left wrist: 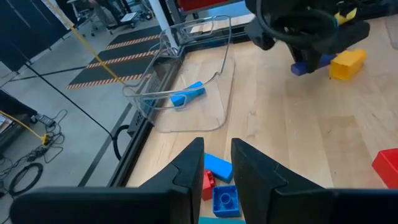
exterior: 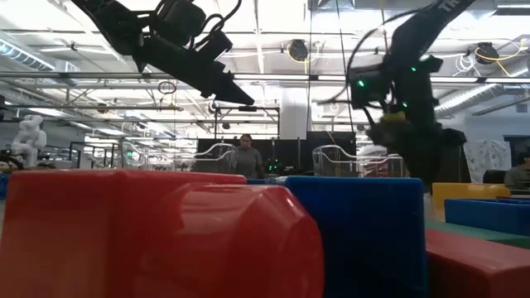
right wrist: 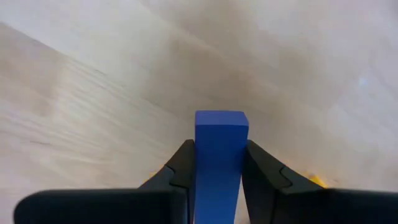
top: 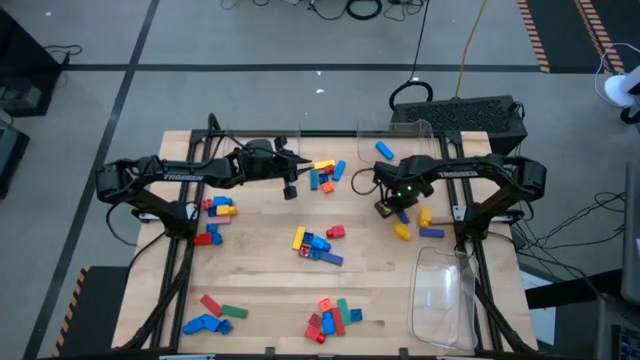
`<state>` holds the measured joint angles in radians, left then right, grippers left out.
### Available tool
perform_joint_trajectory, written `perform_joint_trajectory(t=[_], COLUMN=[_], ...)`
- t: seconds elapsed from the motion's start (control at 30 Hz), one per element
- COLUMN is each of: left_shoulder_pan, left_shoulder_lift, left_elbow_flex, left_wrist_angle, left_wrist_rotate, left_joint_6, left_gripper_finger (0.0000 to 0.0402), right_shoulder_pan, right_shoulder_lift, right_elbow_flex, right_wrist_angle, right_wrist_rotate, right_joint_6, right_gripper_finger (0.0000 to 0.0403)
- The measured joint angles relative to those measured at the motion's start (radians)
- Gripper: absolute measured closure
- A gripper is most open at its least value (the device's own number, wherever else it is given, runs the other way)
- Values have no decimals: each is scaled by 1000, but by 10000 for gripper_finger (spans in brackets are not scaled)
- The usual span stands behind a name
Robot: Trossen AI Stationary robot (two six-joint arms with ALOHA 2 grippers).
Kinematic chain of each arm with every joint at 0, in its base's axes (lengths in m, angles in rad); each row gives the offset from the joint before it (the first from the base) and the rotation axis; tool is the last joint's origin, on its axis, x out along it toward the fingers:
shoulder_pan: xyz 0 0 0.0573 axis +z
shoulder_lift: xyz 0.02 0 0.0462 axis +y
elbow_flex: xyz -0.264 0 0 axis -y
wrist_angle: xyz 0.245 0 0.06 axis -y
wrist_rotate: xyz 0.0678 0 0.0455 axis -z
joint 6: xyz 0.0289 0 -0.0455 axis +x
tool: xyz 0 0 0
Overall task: Sort blocks by size
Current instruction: Put the dark blue block into the top right transparent bin
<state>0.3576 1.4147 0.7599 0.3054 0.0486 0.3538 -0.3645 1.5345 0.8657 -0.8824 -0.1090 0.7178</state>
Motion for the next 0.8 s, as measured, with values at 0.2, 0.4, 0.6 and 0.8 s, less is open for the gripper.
perform_joint_trajectory(t=[0.2,0.4,0.6,0.8], left_shoulder_pan=[0,0,0,0], left_shoulder_lift=[0,0,0,0], left_elbow_flex=[0,0,0,0], left_wrist_angle=[0,0,0,0], left_wrist_rotate=[0,0,0,0], left_joint_6=[0,0,0,0], left_gripper_finger=[317,317,317,317], right_shoulder_pan=[-3,-41,-132,-248], right_shoulder_lift=[0,0,0,-1], right_elbow_flex=[137,286,399,428], right_wrist_angle=[-18,-20,-19,2], right_wrist_rotate=[4,7,54,111], right_joint_6=[-32,-81,-128,-140], right_gripper_finger=[328,328,327,327])
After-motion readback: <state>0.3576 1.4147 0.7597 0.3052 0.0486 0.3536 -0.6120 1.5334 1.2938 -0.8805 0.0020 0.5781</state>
